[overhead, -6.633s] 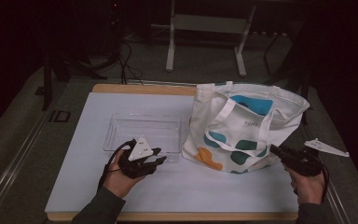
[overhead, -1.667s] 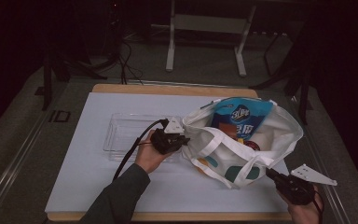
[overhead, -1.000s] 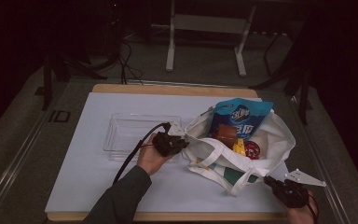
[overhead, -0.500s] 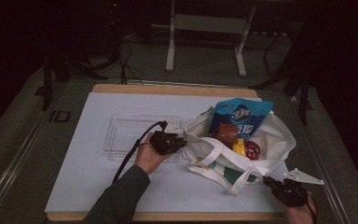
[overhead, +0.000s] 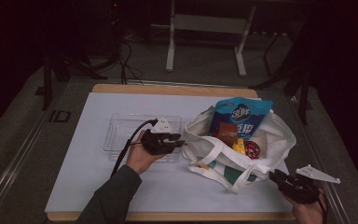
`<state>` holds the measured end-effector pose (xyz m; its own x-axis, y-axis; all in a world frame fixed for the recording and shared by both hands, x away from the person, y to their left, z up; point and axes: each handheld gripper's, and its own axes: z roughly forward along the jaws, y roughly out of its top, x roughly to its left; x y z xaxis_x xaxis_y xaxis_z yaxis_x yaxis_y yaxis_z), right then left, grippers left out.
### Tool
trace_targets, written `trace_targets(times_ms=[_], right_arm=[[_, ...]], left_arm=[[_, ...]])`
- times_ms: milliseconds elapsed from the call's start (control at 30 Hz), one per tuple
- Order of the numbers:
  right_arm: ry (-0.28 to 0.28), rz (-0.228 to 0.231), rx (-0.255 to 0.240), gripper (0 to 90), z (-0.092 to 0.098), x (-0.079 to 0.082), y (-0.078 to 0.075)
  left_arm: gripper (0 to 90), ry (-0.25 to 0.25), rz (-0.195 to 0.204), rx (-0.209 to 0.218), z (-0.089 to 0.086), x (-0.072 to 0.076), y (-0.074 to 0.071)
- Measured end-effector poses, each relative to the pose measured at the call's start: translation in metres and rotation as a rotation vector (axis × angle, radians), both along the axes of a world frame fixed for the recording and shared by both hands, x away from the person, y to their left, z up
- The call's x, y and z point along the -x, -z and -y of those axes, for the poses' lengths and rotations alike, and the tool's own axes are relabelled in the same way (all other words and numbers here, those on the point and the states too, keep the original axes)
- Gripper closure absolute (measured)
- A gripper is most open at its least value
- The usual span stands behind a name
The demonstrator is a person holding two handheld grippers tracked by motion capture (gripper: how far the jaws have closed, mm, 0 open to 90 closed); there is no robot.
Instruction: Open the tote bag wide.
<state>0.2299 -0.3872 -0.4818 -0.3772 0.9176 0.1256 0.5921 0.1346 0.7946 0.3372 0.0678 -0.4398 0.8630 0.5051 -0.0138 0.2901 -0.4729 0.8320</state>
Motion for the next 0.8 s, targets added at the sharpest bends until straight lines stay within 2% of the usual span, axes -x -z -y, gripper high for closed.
trace_targets(times_ms=[67, 167, 267, 367, 467, 533, 600, 700, 800], right_arm=[[0.005, 0.004, 0.005, 68.3, 0.0, -0.004, -0.004], [0.018, 0.013, -0.013, 67.6, 0.004, -0.009, -0.008], [0.041, 0.012, -0.043, 66.0, 0.008, -0.014, -0.01], [0.039, -0.001, -0.063, 65.8, 0.01, -0.018, -0.011], [0.028, -0.013, -0.073, 74.4, 0.008, -0.021, -0.009], [0.031, -0.019, -0.067, 84.6, 0.007, -0.022, -0.008], [0.021, -0.018, -0.069, 89.8, 0.006, -0.022, -0.008], [0.028, -0.022, -0.059, 88.1, 0.003, -0.023, -0.007], [0.055, -0.013, -0.098, 75.9, 0.006, -0.021, -0.007]], left_arm=[[67.9, 0.012, 0.013, 0.003, 0.001, 0.001, -0.002], [67.7, 0.021, 0.021, 0.007, 0.003, 0.002, -0.006], [67.2, 0.02, 0.032, 0.004, 0.006, 0.002, -0.009], [69.9, 0.004, 0.026, 0.012, 0.009, -0.002, -0.011], [78.9, -0.016, 0.016, 0.018, 0.01, -0.005, -0.009], [85.9, -0.019, 0.002, 0.016, 0.011, -0.005, -0.007], [87.4, -0.019, 0.0, 0.001, 0.013, -0.005, -0.006], [87.8, -0.021, 0.001, -0.014, 0.013, -0.005, -0.006], [87.9, -0.026, 0.004, -0.02, 0.012, -0.004, -0.006]])
